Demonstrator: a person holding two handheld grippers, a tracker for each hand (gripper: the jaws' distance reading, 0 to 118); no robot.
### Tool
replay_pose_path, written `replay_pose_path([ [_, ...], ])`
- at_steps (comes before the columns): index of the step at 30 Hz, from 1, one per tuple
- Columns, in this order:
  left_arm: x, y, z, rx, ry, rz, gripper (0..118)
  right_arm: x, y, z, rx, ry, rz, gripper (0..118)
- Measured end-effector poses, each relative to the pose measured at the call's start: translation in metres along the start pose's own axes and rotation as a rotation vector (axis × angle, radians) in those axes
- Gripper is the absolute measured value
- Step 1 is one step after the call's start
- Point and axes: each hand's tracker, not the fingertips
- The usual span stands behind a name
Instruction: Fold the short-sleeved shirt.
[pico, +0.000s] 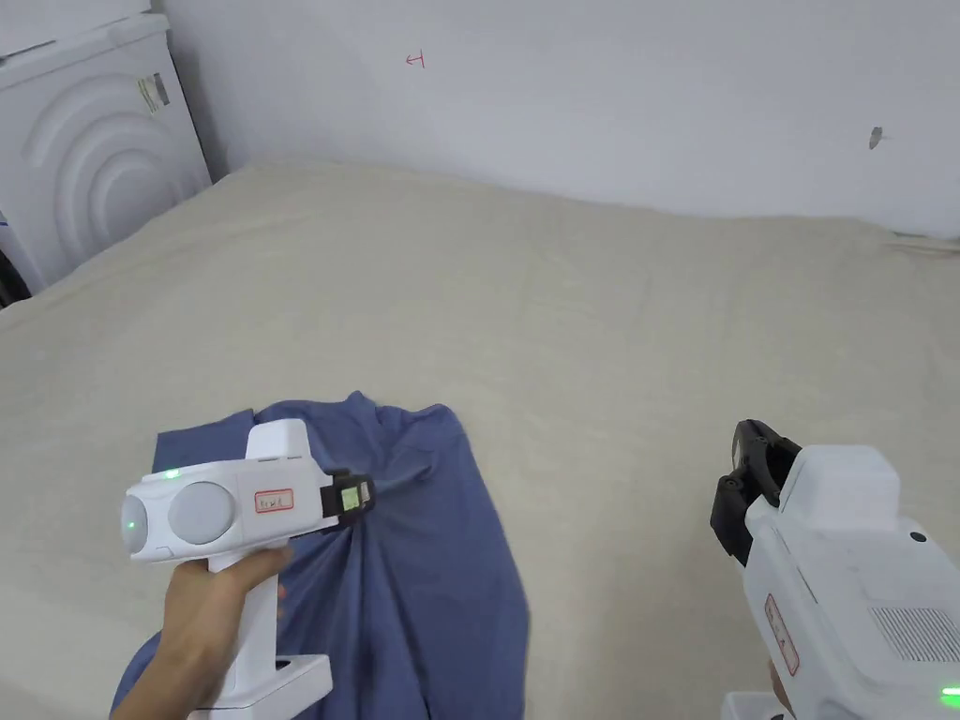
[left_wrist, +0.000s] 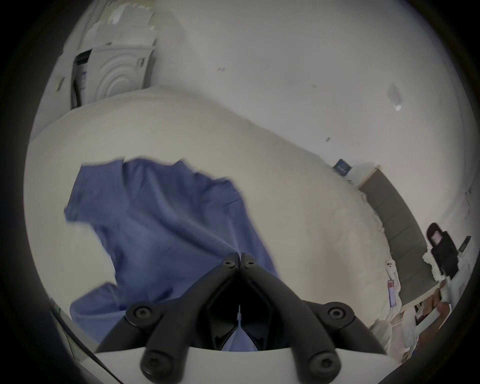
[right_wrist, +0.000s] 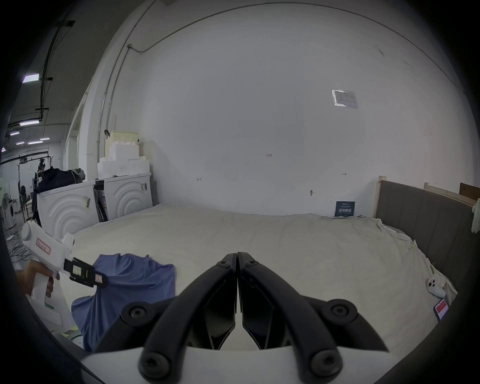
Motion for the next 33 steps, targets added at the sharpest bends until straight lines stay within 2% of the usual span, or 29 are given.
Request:
replay_pose_path([
  [9, 0.131, 0.047, -0.002, 0.067, -0.255, -0.144, 0, 0.048, 0.009, 0.028, 0.041, -0.089, -0.029, 1],
  [15, 0.222, 0.064, -0.009, 0.077, -0.38, -0.255, 0, 0.086, 0.016, 0.049, 0.077, -0.185, -0.03, 1],
  [26, 0.353, 0.037, -0.031, 0.017, -0.602, -0.399, 0, 0.159, 0.019, 0.087, 0.098, -0.363, -0.041, 1],
  [33, 0.393, -0.002, -0.063, -0.081, -0.655, -0.484, 0, 0.189, 0.011, 0.102, 0.081, -0.442, -0.039, 1],
])
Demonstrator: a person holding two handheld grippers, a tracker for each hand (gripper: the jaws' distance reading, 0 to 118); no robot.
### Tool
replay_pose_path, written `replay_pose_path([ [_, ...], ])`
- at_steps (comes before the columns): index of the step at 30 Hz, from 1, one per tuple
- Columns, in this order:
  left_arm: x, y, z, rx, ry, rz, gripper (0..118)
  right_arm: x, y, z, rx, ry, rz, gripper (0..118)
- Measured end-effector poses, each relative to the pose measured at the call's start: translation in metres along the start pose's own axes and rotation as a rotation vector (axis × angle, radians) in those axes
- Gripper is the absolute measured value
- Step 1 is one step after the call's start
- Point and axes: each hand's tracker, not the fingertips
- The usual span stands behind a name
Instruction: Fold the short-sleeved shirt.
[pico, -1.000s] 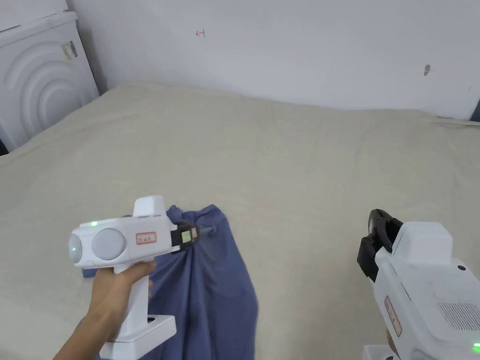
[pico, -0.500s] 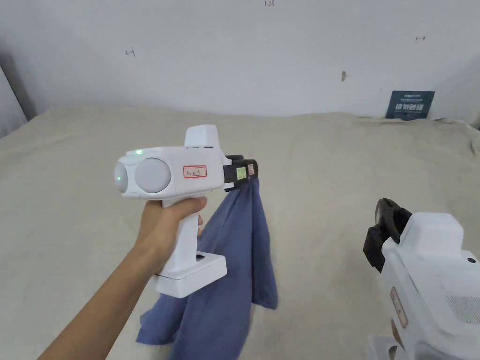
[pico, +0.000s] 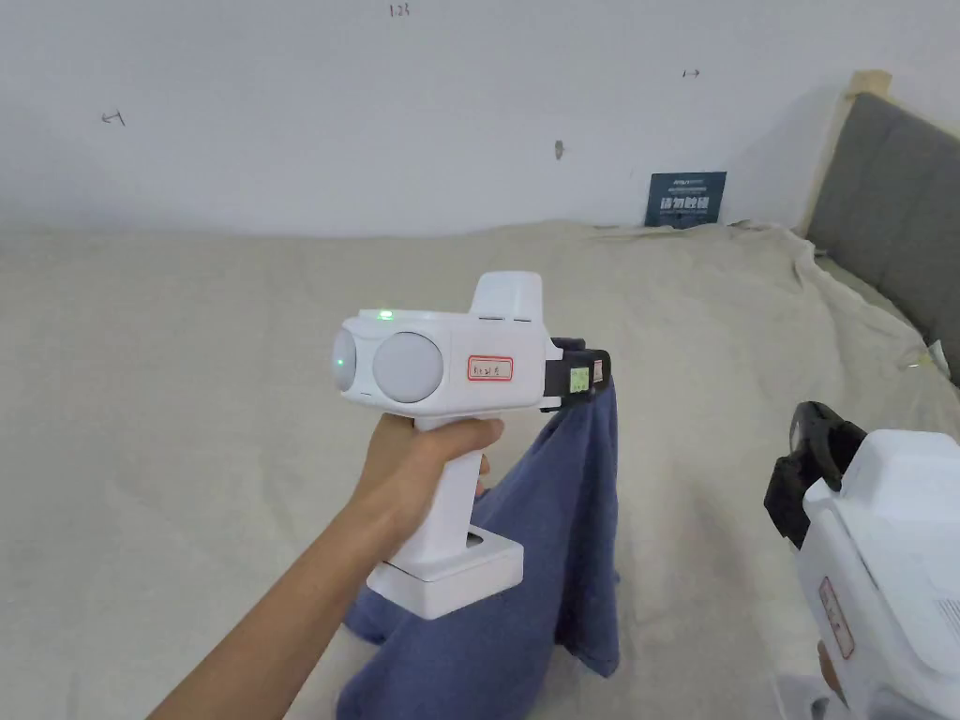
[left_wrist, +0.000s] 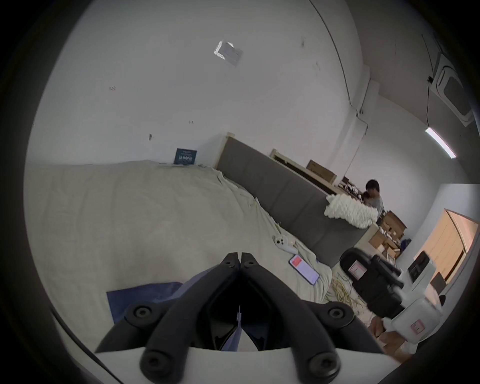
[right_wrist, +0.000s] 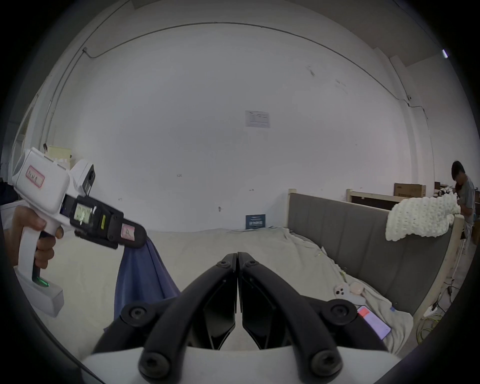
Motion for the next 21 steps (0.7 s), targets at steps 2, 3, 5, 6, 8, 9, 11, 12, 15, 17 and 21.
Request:
replay_pose_path([
  [2, -0.005, -0.011, -0.015, -0.046, 0.001, 0.019, 0, 0.006, -0.003, 0.0, -0.008, -0.014, -0.003, 1],
  [3, -0.008, -0.018, -0.022, -0.076, 0.019, 0.019, 0, 0.008, -0.005, -0.001, -0.012, -0.02, -0.004, 1],
  [5, -0.018, -0.035, -0.04, -0.165, 0.054, 0.03, 0, 0.011, -0.008, 0.0, -0.019, -0.027, -0.004, 1],
  [6, -0.023, -0.045, -0.048, -0.206, 0.065, 0.031, 0, 0.013, -0.01, -0.001, -0.023, -0.03, -0.005, 1],
  [8, -0.035, -0.071, -0.066, -0.291, 0.115, 0.028, 0, 0.014, -0.014, -0.002, -0.033, -0.034, -0.008, 1],
  [9, -0.042, -0.085, -0.075, -0.339, 0.143, 0.039, 0, 0.015, -0.015, -0.003, -0.039, -0.034, -0.011, 1],
  [11, -0.052, -0.114, -0.09, -0.421, 0.183, 0.048, 0, 0.016, -0.018, -0.005, -0.049, -0.034, -0.013, 1],
  [12, -0.058, -0.126, -0.097, -0.461, 0.198, 0.055, 0, 0.016, -0.02, -0.005, -0.053, -0.034, -0.012, 1],
  [15, -0.07, -0.16, -0.113, -0.546, 0.26, 0.076, 0, 0.017, -0.022, -0.006, -0.062, -0.032, -0.012, 1],
  [17, -0.076, -0.173, -0.119, -0.564, 0.271, 0.089, 0, 0.017, -0.023, -0.006, -0.066, -0.031, -0.01, 1],
  [21, -0.08, -0.18, -0.122, -0.545, 0.286, 0.136, 0, 0.018, -0.026, -0.006, -0.077, -0.028, -0.003, 1],
])
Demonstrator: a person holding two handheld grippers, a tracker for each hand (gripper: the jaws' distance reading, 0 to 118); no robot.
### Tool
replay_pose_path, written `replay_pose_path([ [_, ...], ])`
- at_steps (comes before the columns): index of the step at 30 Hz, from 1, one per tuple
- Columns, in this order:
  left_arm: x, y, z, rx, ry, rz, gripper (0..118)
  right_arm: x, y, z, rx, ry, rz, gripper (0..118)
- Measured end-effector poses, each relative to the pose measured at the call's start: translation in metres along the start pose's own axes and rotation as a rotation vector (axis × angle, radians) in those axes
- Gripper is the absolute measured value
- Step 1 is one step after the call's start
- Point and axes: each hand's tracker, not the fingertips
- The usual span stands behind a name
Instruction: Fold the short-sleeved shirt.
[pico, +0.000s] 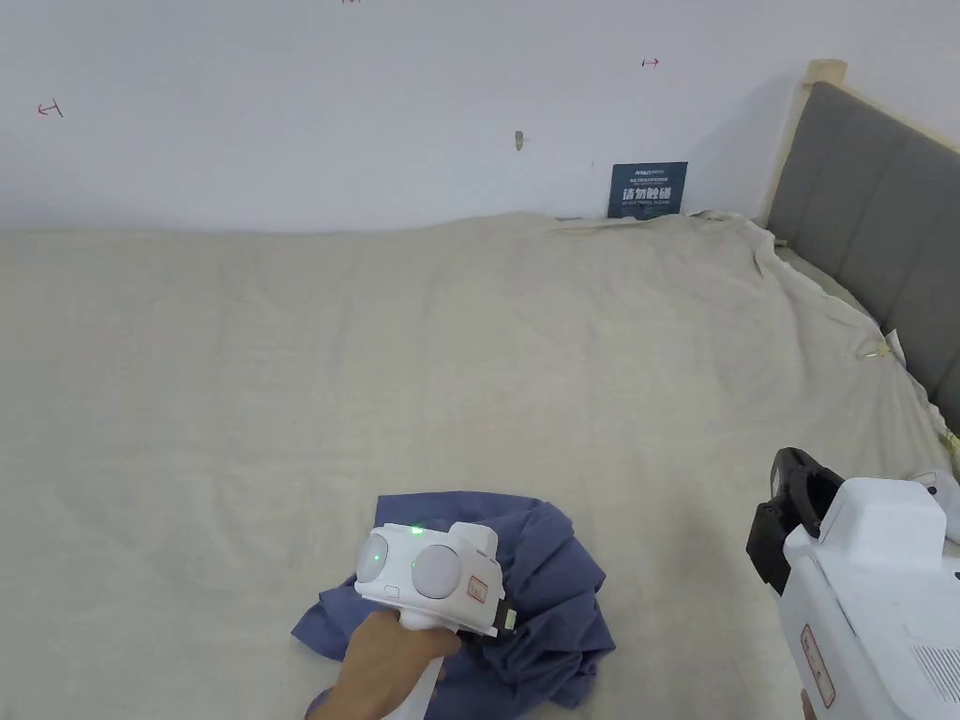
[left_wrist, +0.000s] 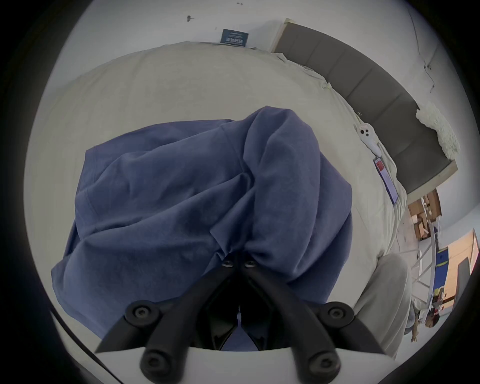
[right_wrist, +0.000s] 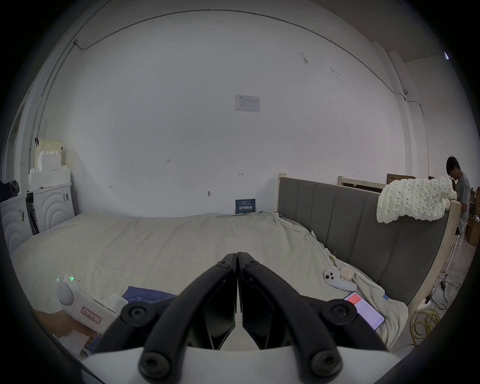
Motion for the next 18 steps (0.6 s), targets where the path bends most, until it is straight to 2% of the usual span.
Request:
replay_pose_path([
  [3, 0.005, 0.001, 0.006, 0.003, 0.008, -0.016, 2, 0.0, -0.001, -0.001, -0.009, 0.003, -0.001, 1],
  [5, 0.006, 0.0, 0.012, 0.033, 0.026, -0.034, 17, 0.0, -0.001, 0.0, -0.009, 0.003, -0.001, 1],
  [6, 0.007, -0.001, 0.017, 0.05, 0.052, -0.037, 30, -0.001, -0.001, 0.0, -0.006, 0.005, -0.002, 1],
  [7, 0.007, -0.001, 0.021, 0.068, 0.085, -0.04, 59, -0.001, 0.0, 0.001, -0.003, 0.006, -0.003, 1],
  [8, 0.006, -0.001, 0.026, 0.088, 0.117, -0.041, 79, -0.002, 0.002, 0.002, 0.0, 0.007, -0.004, 1],
  [9, 0.006, -0.002, 0.034, 0.114, 0.136, -0.036, 97, -0.004, 0.003, 0.003, 0.004, 0.01, -0.003, 1],
  [10, 0.006, -0.002, 0.044, 0.15, 0.139, -0.028, 110, -0.005, 0.004, 0.004, 0.007, 0.011, -0.002, 1],
  [13, 0.002, -0.002, 0.081, 0.295, 0.098, -0.007, 112, -0.007, 0.008, 0.006, 0.018, 0.018, -0.003, 1],
  [18, 0.002, -0.002, 0.154, 0.507, 0.111, -0.001, 112, -0.01, 0.013, 0.012, 0.035, 0.028, -0.001, 1],
])
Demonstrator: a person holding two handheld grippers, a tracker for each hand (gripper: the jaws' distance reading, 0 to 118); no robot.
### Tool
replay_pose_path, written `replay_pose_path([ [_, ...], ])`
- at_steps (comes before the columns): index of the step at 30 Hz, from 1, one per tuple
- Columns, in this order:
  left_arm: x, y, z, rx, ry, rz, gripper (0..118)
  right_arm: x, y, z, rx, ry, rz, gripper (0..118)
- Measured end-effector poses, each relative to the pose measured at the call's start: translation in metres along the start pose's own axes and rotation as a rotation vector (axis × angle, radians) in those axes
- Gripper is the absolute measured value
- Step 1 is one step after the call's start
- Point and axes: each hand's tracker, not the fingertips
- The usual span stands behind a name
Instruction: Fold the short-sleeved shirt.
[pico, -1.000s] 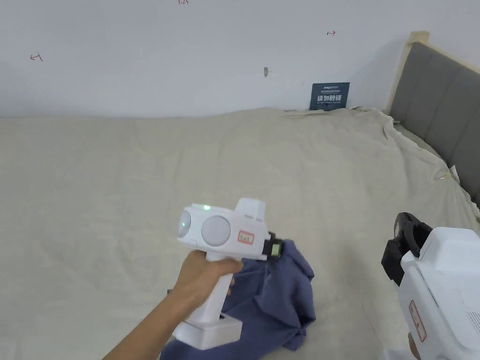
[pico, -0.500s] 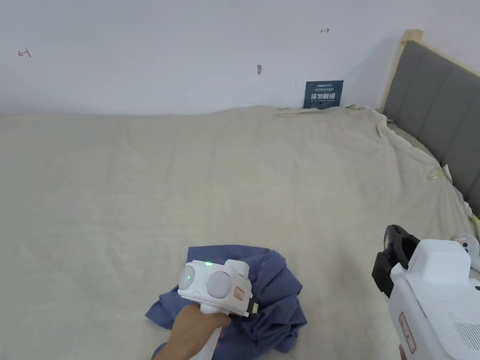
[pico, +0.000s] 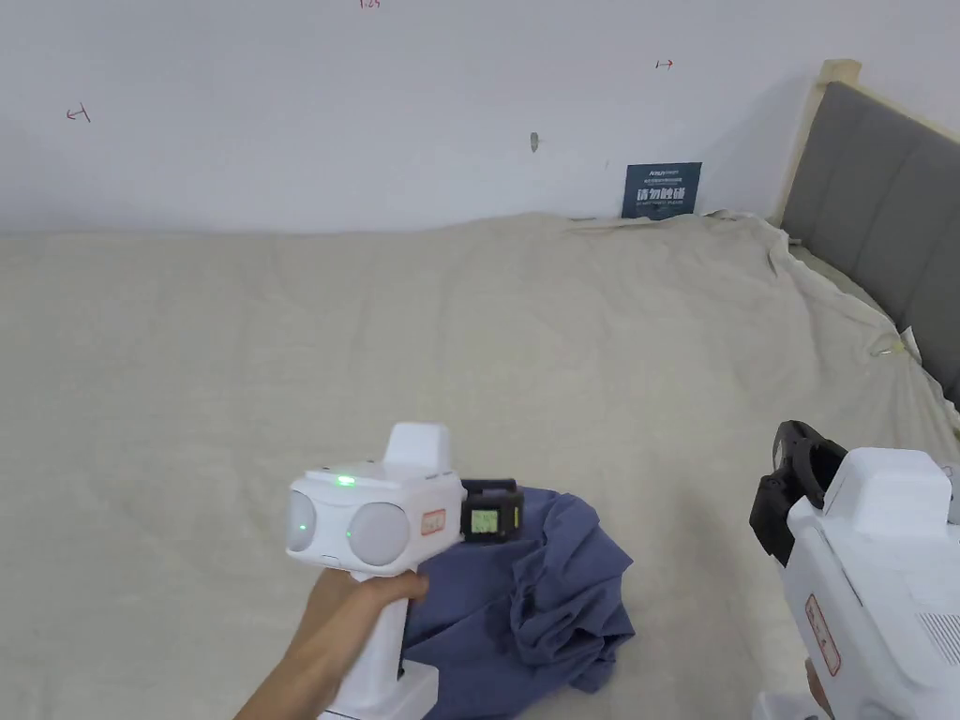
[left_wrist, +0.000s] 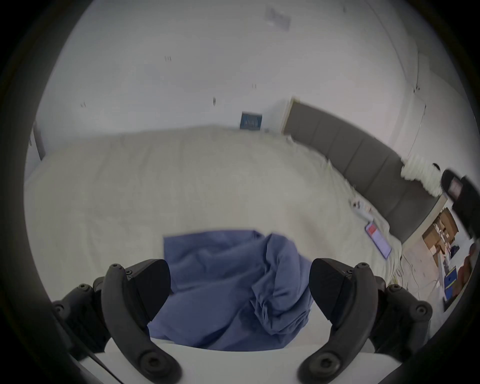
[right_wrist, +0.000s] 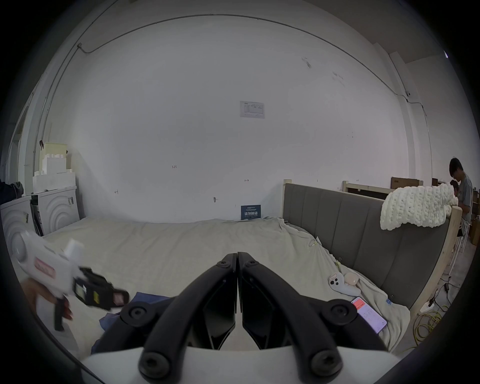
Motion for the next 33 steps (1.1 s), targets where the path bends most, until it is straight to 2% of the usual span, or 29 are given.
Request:
replay_pose_path([
  [5, -0.011, 0.013, 0.056, 0.199, 0.078, -0.024, 111, -0.002, 0.003, 0.004, 0.011, 0.003, 0.005, 1],
  [10, -0.028, -0.001, 0.085, 0.368, 0.233, -0.061, 111, -0.003, 0.004, 0.006, 0.018, 0.005, 0.006, 1],
  [17, -0.051, -0.027, 0.105, 0.463, 0.356, -0.058, 101, -0.005, 0.005, 0.01, 0.021, 0.009, 0.011, 1],
  [18, -0.054, -0.033, 0.108, 0.486, 0.364, -0.069, 93, -0.005, 0.005, 0.01, 0.021, 0.009, 0.012, 1],
  [19, -0.056, -0.037, 0.111, 0.5, 0.364, -0.077, 77, -0.005, 0.005, 0.011, 0.021, 0.008, 0.013, 1],
  [24, -0.066, -0.049, 0.121, 0.532, 0.35, -0.062, 17, -0.006, 0.005, 0.012, 0.019, 0.01, 0.017, 1],
  [25, -0.067, -0.051, 0.121, 0.531, 0.348, -0.062, 0, -0.007, 0.005, 0.012, 0.02, 0.01, 0.017, 1],
  [33, -0.068, -0.054, 0.118, 0.479, 0.347, -0.091, 0, -0.012, 0.006, 0.012, 0.02, 0.02, 0.019, 1],
])
